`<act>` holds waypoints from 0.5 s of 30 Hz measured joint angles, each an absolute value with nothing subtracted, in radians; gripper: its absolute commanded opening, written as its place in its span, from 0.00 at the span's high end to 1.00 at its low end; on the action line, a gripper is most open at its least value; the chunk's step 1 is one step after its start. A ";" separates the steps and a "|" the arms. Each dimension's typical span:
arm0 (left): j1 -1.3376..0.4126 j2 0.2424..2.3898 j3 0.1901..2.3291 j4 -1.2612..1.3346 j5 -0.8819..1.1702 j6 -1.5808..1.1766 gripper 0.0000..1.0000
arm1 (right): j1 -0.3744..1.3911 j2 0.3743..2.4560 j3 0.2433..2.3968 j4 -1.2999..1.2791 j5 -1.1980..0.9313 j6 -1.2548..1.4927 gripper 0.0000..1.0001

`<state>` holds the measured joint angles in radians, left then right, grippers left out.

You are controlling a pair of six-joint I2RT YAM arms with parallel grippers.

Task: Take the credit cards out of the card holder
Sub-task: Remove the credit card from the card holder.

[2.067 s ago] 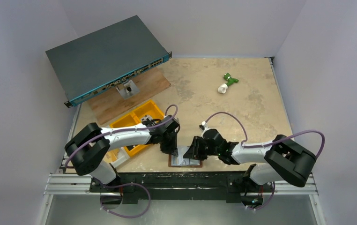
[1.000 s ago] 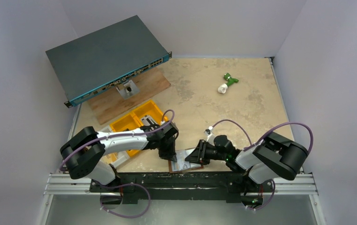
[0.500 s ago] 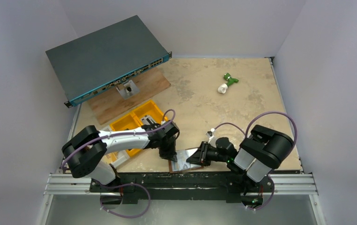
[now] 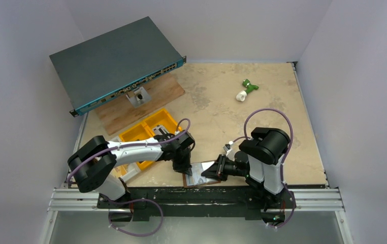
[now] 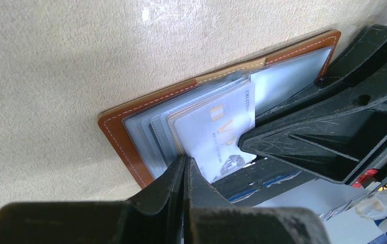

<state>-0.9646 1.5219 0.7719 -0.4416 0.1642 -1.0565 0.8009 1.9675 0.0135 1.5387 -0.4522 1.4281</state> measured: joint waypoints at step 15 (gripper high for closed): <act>-0.965 1.522 0.775 -0.450 0.156 -1.063 1.00 | 0.764 1.740 0.013 1.366 -0.403 1.391 0.76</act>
